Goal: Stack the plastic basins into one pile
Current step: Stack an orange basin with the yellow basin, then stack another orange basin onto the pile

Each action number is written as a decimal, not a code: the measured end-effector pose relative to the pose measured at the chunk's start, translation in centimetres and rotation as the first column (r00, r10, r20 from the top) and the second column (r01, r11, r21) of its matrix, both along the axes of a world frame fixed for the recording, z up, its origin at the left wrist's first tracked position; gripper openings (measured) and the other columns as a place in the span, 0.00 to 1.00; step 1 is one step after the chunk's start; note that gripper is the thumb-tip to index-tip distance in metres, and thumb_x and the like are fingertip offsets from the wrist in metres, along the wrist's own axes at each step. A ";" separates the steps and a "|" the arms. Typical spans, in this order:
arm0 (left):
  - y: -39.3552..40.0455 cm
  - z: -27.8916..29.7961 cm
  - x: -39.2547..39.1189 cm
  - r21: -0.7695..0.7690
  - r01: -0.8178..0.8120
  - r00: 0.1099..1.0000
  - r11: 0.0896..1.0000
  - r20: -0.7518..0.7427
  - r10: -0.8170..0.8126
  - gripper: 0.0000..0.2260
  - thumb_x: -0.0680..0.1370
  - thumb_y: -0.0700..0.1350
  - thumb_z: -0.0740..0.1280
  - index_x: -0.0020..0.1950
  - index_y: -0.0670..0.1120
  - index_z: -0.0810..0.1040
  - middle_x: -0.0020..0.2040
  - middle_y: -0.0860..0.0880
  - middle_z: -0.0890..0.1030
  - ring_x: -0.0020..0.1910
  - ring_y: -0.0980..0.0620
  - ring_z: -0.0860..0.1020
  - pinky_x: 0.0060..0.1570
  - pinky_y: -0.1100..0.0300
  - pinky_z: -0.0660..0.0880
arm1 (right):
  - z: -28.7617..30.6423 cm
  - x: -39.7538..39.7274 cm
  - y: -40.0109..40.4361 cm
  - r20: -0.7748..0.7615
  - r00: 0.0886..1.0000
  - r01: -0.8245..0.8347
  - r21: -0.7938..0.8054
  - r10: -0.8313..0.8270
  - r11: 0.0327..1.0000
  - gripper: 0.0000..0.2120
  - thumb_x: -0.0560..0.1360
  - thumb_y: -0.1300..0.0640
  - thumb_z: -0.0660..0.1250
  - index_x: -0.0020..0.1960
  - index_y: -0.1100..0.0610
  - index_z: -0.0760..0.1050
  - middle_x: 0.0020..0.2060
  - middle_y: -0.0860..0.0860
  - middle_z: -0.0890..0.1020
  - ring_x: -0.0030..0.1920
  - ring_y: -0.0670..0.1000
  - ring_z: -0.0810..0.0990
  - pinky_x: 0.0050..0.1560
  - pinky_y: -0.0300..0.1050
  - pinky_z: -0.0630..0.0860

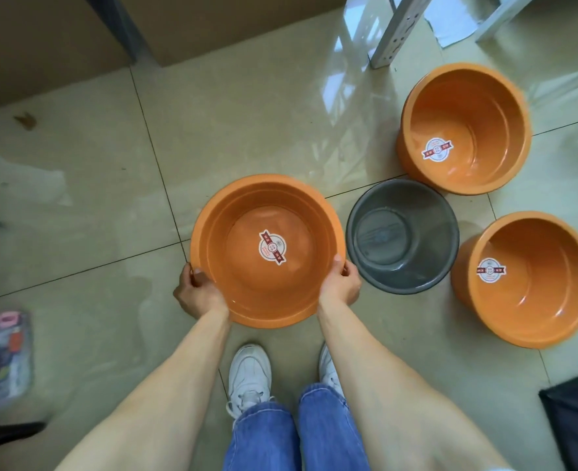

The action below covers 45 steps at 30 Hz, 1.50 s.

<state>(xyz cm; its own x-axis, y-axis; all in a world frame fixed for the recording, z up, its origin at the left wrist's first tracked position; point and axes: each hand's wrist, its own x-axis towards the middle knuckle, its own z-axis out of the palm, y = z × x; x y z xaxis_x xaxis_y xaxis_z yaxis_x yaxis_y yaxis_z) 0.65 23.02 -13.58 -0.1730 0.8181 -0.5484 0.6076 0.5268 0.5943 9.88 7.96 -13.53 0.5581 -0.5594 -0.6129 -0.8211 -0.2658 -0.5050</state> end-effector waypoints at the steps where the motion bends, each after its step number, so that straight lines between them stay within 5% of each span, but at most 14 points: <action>1: 0.1 0.3 0.4 0.011 0.016 1.000 1.000 -0.027 -0.016 0.17 0.80 0.44 0.60 0.67 0.45 0.76 0.66 0.42 0.74 0.64 0.44 0.76 0.65 0.54 0.72 | 0.3 0.2 0.0 -0.009 1.000 -0.015 -0.049 0.014 0.999 0.14 0.78 0.47 0.64 0.57 0.54 0.81 0.54 0.56 0.81 0.55 0.58 0.79 0.58 0.48 0.74; 5: -0.8 2.1 3.6 0.139 0.280 0.960 0.950 -0.027 -0.279 0.16 0.79 0.41 0.61 0.66 0.42 0.76 0.65 0.40 0.73 0.64 0.42 0.75 0.65 0.54 0.71 | 2.0 1.2 -0.7 0.000 0.999 -0.036 -0.124 0.036 0.992 0.17 0.77 0.50 0.66 0.64 0.54 0.77 0.59 0.56 0.78 0.60 0.57 0.78 0.60 0.47 0.71; 9: -4.9 5.2 9.4 0.080 0.517 0.838 0.853 0.157 -0.523 0.12 0.81 0.41 0.60 0.61 0.41 0.78 0.55 0.48 0.78 0.54 0.52 0.75 0.52 0.70 0.66 | 3.4 3.7 -2.0 0.049 0.994 0.096 -0.009 -0.096 0.995 0.15 0.77 0.50 0.67 0.58 0.58 0.80 0.56 0.56 0.81 0.56 0.57 0.80 0.56 0.44 0.72; 14: -12.8 6.2 15.1 -0.106 0.727 0.657 0.678 0.391 -0.644 0.09 0.81 0.41 0.60 0.53 0.42 0.79 0.46 0.45 0.80 0.44 0.49 0.78 0.55 0.50 0.77 | 4.8 7.3 -6.3 0.121 0.962 0.229 0.130 -0.244 0.965 0.14 0.77 0.50 0.65 0.54 0.60 0.81 0.48 0.54 0.83 0.49 0.54 0.79 0.48 0.41 0.69; 18: -19.4 6.7 17.8 -0.208 0.847 0.527 0.489 0.444 -0.725 0.07 0.80 0.45 0.60 0.51 0.46 0.77 0.47 0.46 0.80 0.42 0.51 0.79 0.55 0.50 0.76 | 5.1 9.3 -12.9 0.132 0.895 0.413 0.123 -0.427 0.903 0.16 0.78 0.50 0.64 0.55 0.62 0.80 0.51 0.56 0.84 0.54 0.58 0.81 0.51 0.42 0.71; 23: -26.9 6.4 20.4 -0.206 0.938 0.342 0.278 0.422 -0.840 0.14 0.79 0.51 0.62 0.56 0.43 0.79 0.52 0.43 0.82 0.54 0.43 0.80 0.58 0.48 0.78 | 3.2 10.9 -22.5 0.089 0.784 0.605 0.108 -0.614 0.789 0.20 0.80 0.49 0.62 0.58 0.66 0.78 0.56 0.63 0.82 0.59 0.62 0.80 0.58 0.50 0.73; 29: -33.7 4.0 24.9 -0.165 0.984 0.121 0.074 0.298 -0.947 0.22 0.79 0.53 0.62 0.70 0.43 0.72 0.66 0.45 0.77 0.65 0.46 0.75 0.66 0.54 0.71 | 0.5 12.0 -31.1 0.108 0.698 0.708 0.050 -0.708 0.705 0.23 0.78 0.44 0.63 0.53 0.65 0.79 0.52 0.63 0.84 0.54 0.63 0.82 0.56 0.52 0.76; 35: -38.8 0.9 29.4 -0.096 0.995 0.044 0.027 0.176 -0.983 0.28 0.79 0.53 0.62 0.76 0.45 0.62 0.75 0.42 0.67 0.74 0.42 0.67 0.73 0.47 0.64 | -1.1 12.0 -39.1 0.176 0.650 0.758 -0.084 -0.739 0.647 0.21 0.78 0.45 0.61 0.55 0.63 0.80 0.53 0.60 0.83 0.54 0.61 0.82 0.55 0.50 0.77; 40: -42.0 -1.3 31.1 -0.062 0.998 0.024 0.017 0.114 -0.993 0.24 0.80 0.50 0.59 0.75 0.49 0.62 0.72 0.44 0.70 0.69 0.40 0.71 0.69 0.42 0.68 | -2.6 12.4 -44.3 0.155 0.641 0.766 -0.191 -0.751 0.614 0.17 0.78 0.50 0.63 0.61 0.60 0.77 0.61 0.59 0.76 0.60 0.60 0.78 0.58 0.54 0.76; 45: -43.5 -2.8 32.1 -0.117 0.991 0.076 0.067 0.077 -0.994 0.18 0.82 0.49 0.57 0.70 0.46 0.67 0.65 0.42 0.76 0.63 0.39 0.76 0.65 0.41 0.72 | -4.5 12.9 -46.1 0.027 0.659 0.752 -0.018 -0.752 0.659 0.24 0.78 0.45 0.61 0.63 0.63 0.73 0.58 0.62 0.81 0.58 0.62 0.81 0.59 0.57 0.77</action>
